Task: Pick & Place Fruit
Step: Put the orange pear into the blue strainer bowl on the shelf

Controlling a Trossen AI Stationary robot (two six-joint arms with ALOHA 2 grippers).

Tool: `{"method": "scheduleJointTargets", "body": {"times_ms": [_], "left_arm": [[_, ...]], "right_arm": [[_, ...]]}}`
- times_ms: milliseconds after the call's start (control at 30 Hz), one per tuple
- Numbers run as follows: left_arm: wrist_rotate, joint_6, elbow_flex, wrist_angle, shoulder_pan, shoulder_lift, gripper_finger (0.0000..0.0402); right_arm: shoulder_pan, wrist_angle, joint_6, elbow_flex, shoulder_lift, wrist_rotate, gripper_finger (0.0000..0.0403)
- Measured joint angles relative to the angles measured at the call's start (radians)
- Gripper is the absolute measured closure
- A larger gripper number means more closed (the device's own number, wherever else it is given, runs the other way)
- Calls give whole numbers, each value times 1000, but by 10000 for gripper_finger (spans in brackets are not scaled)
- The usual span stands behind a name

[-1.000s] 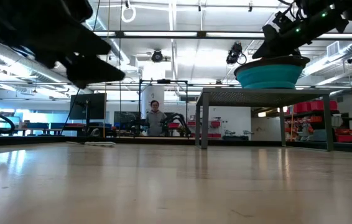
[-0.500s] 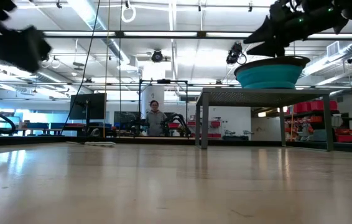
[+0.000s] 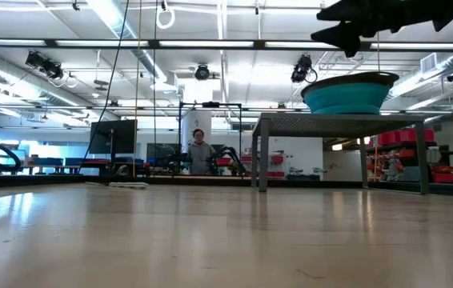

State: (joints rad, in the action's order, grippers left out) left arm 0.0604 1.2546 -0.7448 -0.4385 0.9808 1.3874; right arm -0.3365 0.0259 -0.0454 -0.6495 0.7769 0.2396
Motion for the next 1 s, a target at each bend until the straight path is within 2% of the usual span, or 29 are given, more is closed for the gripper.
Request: {"method": "scheduleJointTargets", "body": {"times_ms": [167, 267, 367, 467, 533, 700, 1000], "left_arm": [[-72, 133, 0, -41, 48, 13, 118], [-80, 201, 0, -65, 78, 13, 118], [-66, 251, 0, -70, 103, 13, 118], [-7, 276, 0, -76, 121, 13, 118], [41, 279, 0, -108, 127, 13, 118], [117, 287, 1, -152, 129, 34, 118], [73, 195, -5, -52, 129, 134, 118]], "right_arm": [[89, -12, 29, 0, 0, -73, 135], [130, -8, 34, 1, 0, -90, 135], [169, -26, 28, 28, 0, -90, 135], [200, -50, 48, 60, 1, -128, 135], [211, -55, 58, 67, 1, -159, 135], [246, -99, 74, 88, 3, -158, 135], [339, -229, 81, 105, 3, -159, 135]]}}
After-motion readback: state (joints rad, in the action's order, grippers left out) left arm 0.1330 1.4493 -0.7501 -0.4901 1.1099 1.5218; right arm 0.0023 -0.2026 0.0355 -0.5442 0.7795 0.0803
